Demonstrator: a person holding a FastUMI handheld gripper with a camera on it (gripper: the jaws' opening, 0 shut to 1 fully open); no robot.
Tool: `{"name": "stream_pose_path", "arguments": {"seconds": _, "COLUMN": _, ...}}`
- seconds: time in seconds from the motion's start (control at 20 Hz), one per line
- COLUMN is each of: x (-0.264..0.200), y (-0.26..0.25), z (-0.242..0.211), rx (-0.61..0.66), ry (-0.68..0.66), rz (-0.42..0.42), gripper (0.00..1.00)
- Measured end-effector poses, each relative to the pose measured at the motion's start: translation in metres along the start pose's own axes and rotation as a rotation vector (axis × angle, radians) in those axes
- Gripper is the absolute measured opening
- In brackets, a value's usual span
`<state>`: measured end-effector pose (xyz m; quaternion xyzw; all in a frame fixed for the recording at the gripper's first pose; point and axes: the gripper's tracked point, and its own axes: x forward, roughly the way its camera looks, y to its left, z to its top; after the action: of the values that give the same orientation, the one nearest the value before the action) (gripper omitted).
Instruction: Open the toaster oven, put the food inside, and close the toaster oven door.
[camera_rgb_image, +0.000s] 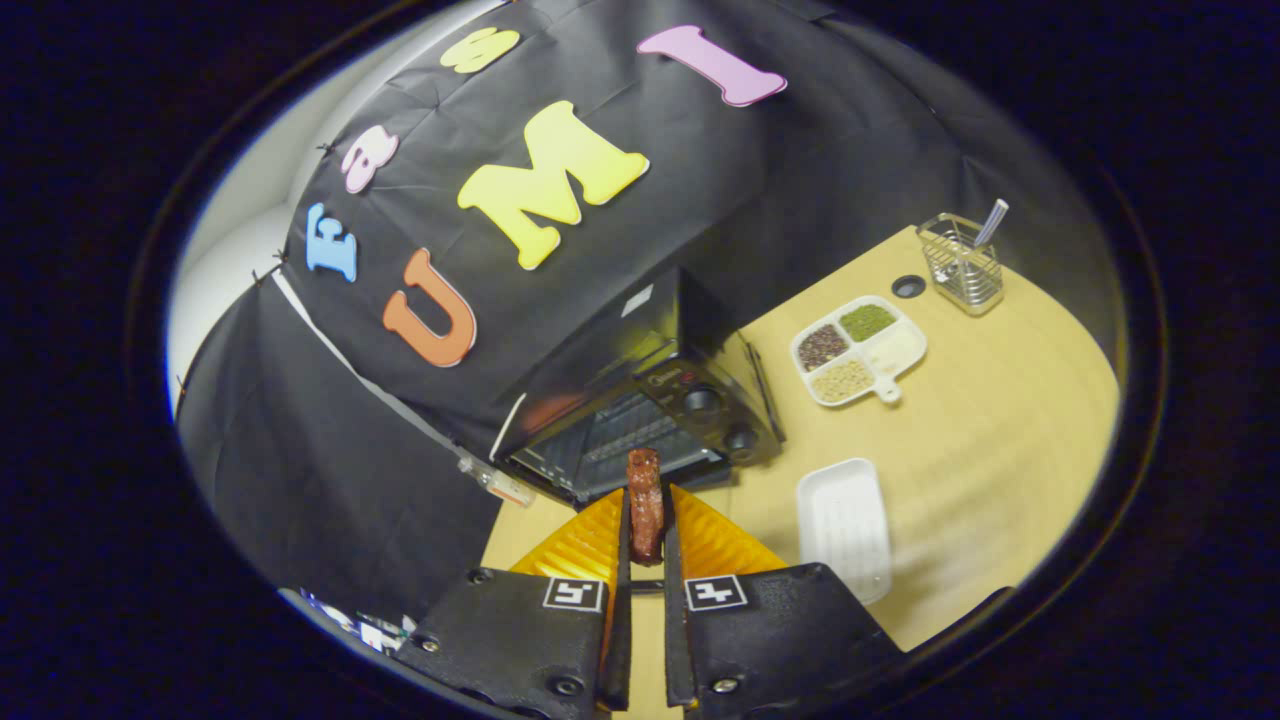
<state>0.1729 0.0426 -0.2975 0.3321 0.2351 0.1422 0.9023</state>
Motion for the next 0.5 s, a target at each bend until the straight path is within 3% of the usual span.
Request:
{"name": "stream_pose_path", "arguments": {"seconds": 0.3, "x": 0.104, "y": 0.043, "z": -0.029, "rx": 0.189, "ry": -0.132, "rz": 0.039, "gripper": 0.16}}
{"name": "stream_pose_path", "arguments": {"seconds": 0.5, "x": 0.164, "y": 0.032, "z": -0.040, "rx": 0.324, "ry": -0.213, "rz": -0.017, "gripper": 0.16}}
